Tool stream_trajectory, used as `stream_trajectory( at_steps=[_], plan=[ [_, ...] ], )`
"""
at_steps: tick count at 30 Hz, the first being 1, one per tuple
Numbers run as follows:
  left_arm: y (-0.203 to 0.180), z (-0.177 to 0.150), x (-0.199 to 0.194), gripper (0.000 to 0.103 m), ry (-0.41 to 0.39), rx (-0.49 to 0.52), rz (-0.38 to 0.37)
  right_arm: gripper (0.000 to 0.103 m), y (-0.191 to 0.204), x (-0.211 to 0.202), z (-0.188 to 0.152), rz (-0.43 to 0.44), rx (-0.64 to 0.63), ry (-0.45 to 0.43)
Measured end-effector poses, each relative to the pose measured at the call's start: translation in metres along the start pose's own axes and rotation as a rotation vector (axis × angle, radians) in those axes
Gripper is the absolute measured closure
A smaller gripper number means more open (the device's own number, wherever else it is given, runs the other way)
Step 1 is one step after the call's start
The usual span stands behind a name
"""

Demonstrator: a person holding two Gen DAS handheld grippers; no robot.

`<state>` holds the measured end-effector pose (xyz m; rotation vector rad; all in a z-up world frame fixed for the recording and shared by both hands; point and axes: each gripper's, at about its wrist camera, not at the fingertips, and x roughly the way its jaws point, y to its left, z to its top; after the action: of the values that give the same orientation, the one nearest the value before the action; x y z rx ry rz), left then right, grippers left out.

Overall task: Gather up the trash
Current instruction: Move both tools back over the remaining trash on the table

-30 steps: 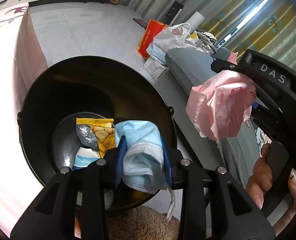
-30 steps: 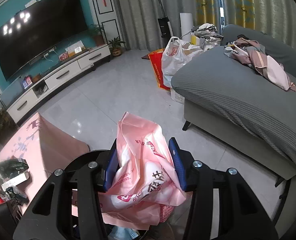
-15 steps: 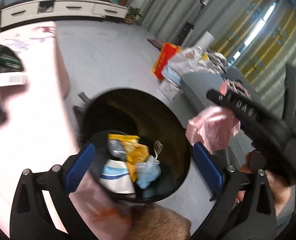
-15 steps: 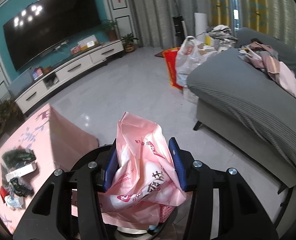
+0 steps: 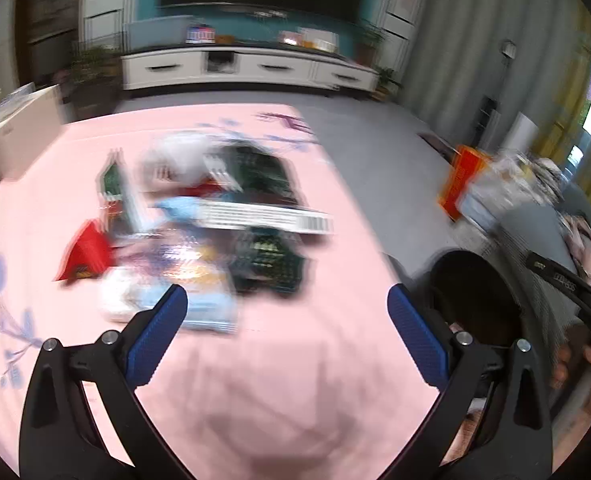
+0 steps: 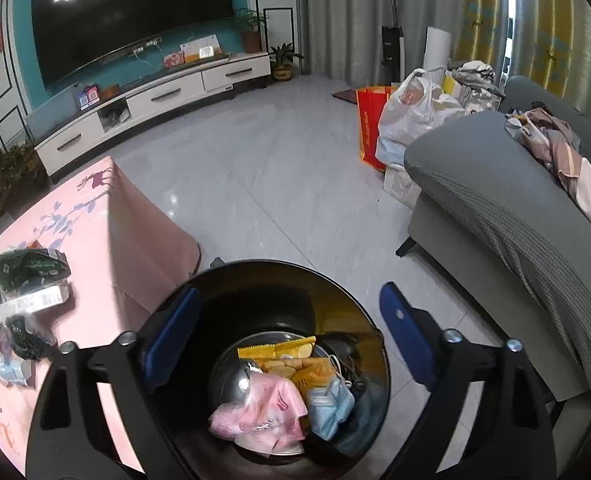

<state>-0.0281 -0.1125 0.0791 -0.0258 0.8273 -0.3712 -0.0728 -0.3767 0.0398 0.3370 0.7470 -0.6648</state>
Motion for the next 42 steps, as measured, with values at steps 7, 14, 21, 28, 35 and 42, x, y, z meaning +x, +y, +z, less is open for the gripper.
stream_trajectory(
  at_steps=[7,14,21,28,35,42],
  plan=[
    [0.074,-0.002,0.011,0.003,0.019,-0.179,-0.003,0.003,0.034,-0.016,-0.001,0.092,-0.004,-0.126],
    [0.102,-0.002,0.000,0.003,-0.096,-0.258,0.045,0.003,0.088,-0.020,-0.013,0.261,-0.063,-0.201],
    [0.106,0.001,0.004,0.003,-0.101,-0.273,0.034,0.003,0.145,-0.012,-0.038,0.265,-0.236,-0.203],
    [0.110,0.000,0.006,0.003,-0.086,-0.272,0.037,0.003,0.173,-0.013,-0.059,0.289,-0.337,-0.250],
    [0.114,0.001,0.002,0.003,-0.106,-0.263,0.060,0.003,0.189,-0.010,-0.071,0.371,-0.377,-0.199],
    [0.118,0.001,0.001,0.003,-0.103,-0.273,0.065,0.003,0.205,-0.010,-0.088,0.347,-0.461,-0.208]
  ],
)
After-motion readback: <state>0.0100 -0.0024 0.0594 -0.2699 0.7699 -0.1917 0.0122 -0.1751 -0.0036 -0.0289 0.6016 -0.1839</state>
